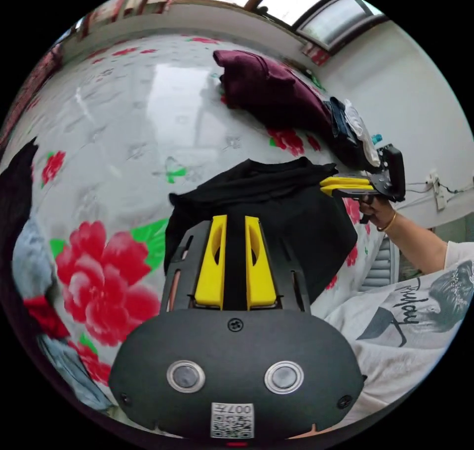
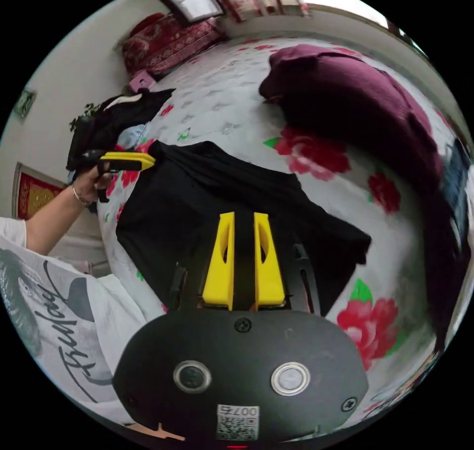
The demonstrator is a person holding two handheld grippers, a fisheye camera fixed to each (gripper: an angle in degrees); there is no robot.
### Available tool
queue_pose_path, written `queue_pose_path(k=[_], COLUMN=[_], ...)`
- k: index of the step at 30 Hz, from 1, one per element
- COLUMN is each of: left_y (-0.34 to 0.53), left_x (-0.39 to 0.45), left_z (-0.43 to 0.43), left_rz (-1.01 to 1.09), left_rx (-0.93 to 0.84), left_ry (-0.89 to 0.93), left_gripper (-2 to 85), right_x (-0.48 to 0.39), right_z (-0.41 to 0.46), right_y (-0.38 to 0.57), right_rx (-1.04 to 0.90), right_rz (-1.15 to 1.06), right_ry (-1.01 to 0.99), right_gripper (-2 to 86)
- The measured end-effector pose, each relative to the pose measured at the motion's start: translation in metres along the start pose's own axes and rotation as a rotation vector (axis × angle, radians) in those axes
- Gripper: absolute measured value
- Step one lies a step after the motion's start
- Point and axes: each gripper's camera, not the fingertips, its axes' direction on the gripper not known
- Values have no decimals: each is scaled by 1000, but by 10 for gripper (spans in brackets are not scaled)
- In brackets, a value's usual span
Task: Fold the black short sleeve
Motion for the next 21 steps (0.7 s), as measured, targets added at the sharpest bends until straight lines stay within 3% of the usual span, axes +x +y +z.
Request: queue_pose_path(k=[5,11,15,21], left_y=[-17,10,64,175], left_x=[-24,-104,-118,-90], left_z=[15,-17,-46,-64], left_rz=[9,-420,-545,-568], left_rx=[-39,204,333,282], left_ry=[2,142,158,126], left_gripper=[3,-5,13,35], right_x=[3,107,158,155], right_z=[49,5,-25,-59], right_y=[-51,-61,-17,119], right_rx=[-95,138,218,230], right_rz=[-59,293,484,626], right_ry=[11,-61,-155,-269], right_gripper=[40,49,61,72])
